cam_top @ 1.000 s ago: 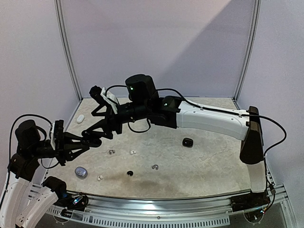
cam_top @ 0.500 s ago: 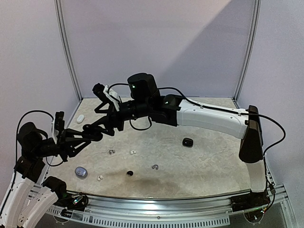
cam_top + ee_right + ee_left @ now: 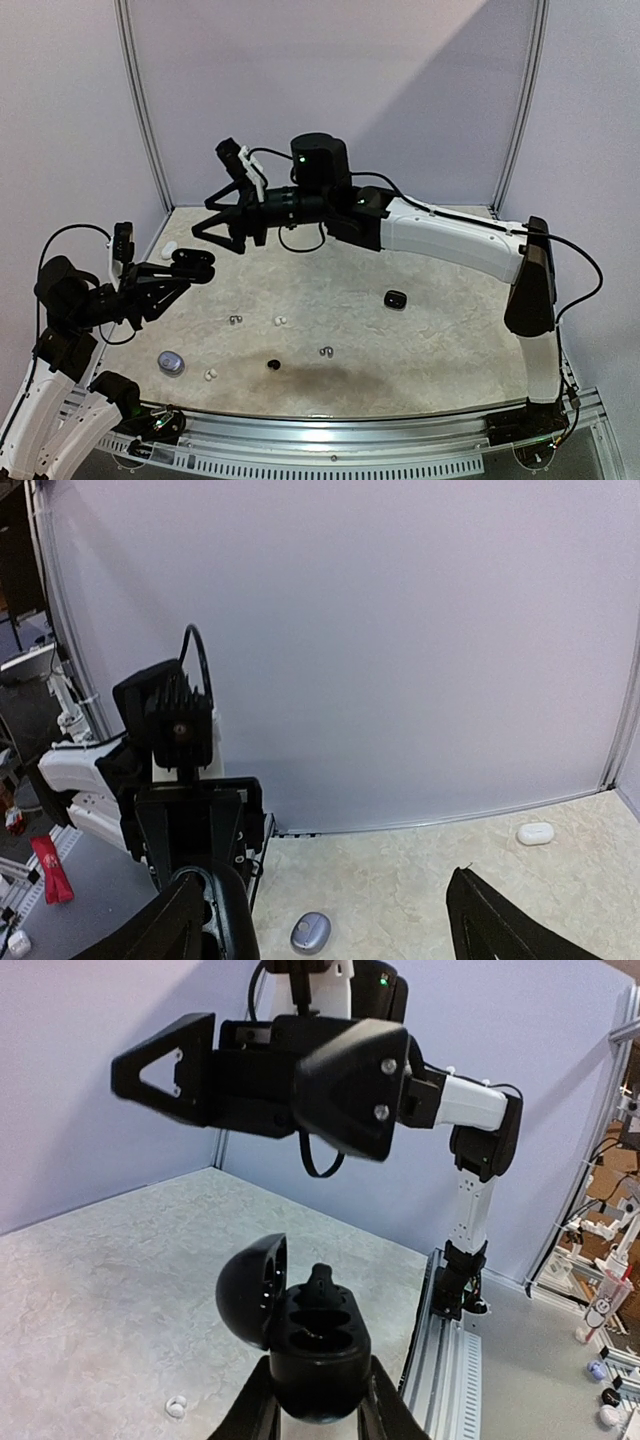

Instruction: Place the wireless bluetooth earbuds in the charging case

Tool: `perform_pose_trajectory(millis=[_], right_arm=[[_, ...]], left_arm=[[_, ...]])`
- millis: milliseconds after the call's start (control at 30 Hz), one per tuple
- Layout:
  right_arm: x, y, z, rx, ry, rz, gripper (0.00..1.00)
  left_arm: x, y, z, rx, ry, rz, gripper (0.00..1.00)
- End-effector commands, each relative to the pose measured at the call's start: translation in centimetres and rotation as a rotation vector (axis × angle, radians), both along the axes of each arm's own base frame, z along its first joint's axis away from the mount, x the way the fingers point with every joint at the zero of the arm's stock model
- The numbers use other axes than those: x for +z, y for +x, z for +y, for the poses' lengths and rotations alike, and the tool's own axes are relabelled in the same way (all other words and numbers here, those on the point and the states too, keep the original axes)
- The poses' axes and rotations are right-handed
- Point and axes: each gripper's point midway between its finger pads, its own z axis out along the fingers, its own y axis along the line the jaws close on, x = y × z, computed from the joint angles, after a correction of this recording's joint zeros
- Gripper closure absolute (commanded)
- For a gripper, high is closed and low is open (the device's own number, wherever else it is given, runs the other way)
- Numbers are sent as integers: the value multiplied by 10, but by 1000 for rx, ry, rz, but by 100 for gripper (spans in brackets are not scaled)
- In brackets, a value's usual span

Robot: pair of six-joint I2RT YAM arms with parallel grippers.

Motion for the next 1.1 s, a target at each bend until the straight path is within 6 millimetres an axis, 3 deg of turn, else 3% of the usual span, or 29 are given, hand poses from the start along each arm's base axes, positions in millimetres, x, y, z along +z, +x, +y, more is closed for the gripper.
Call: perform_pose_trajectory(millis=[0,67,167,300,467,633,767,867,1067], right_arm=[[45,21,-27,-67,85,76,17],[27,34,-29,-132,17,99,19],[-20,47,-33,-207,-140,137,28],[-98,52,-37,-246,-344,195,40],[-194,46,-46,-246,-577,292,48],[-273,21,-46,-184,-774,289,45],[-316,3,-51,-153,-910,258,47],[-337,0,-60,-167,-972,264,51],[-352,-17,-65,-146,-1021,266,55]], left_arm=[[-4,9,5,53,-12,17,100],[-4,10,7,65,-13,15,100],[-4,12,9,80,-13,11,100],[-4,13,11,93,-14,7,100],[-3,14,13,104,-13,2,100],[-4,17,16,123,-13,1,100],[-4,19,17,136,-11,-1,100],[-5,19,18,139,-11,2,100],[-6,22,19,148,-9,8,100]])
